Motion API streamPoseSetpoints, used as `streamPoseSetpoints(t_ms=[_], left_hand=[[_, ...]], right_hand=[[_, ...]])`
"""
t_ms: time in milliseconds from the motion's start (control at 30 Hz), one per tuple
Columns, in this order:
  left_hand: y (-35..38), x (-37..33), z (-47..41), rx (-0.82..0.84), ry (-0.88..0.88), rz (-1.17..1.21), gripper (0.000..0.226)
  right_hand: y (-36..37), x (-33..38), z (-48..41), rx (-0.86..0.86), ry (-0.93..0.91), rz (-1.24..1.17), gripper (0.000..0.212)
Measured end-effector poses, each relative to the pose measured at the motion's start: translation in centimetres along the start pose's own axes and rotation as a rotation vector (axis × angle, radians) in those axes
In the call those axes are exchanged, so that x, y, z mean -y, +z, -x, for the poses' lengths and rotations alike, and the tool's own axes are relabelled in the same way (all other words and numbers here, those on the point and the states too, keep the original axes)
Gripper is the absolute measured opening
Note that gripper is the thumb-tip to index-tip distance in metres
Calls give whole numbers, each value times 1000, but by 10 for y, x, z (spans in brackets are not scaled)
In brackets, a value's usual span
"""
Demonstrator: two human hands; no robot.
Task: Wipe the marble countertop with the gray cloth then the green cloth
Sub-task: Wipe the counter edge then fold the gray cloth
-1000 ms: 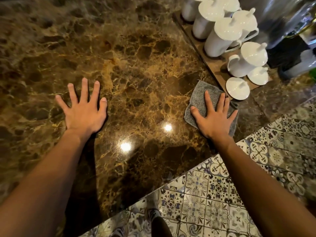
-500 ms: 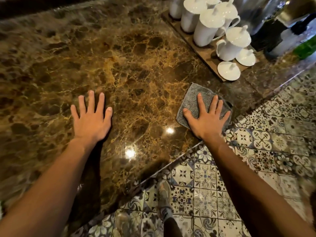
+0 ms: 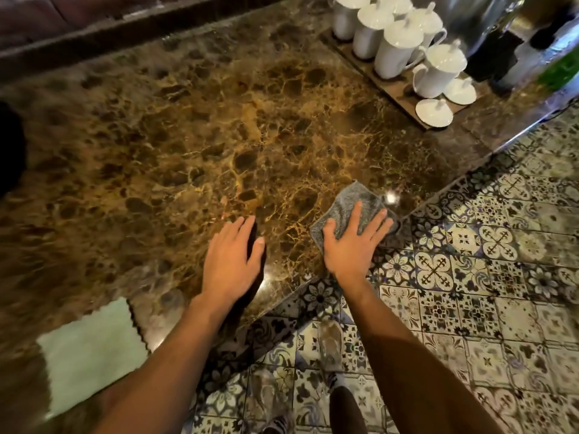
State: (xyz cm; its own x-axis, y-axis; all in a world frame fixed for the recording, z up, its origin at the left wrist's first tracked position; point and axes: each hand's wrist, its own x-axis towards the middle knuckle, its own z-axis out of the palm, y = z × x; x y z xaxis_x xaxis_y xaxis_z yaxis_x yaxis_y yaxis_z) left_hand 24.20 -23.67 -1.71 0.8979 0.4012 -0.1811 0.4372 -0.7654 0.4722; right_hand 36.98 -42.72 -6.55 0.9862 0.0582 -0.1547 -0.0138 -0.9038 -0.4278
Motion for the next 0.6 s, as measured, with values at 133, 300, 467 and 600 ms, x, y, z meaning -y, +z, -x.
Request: streamPoseSetpoints(t_ms=[133, 300, 467, 600], left_hand=[[-13, 7, 38, -79, -57, 180, 42], [-24, 20, 72, -97, -214, 302, 33], [-36, 27, 96, -39, -340, 374, 30], [-42, 31, 109, 30, -421, 447, 28]], right_hand=[[20, 27, 42, 3, 51, -123, 83], [46, 60, 100, -69, 67, -264, 71], [57, 95, 162, 35, 115, -325, 63], [34, 119, 218, 353, 169, -304, 79]])
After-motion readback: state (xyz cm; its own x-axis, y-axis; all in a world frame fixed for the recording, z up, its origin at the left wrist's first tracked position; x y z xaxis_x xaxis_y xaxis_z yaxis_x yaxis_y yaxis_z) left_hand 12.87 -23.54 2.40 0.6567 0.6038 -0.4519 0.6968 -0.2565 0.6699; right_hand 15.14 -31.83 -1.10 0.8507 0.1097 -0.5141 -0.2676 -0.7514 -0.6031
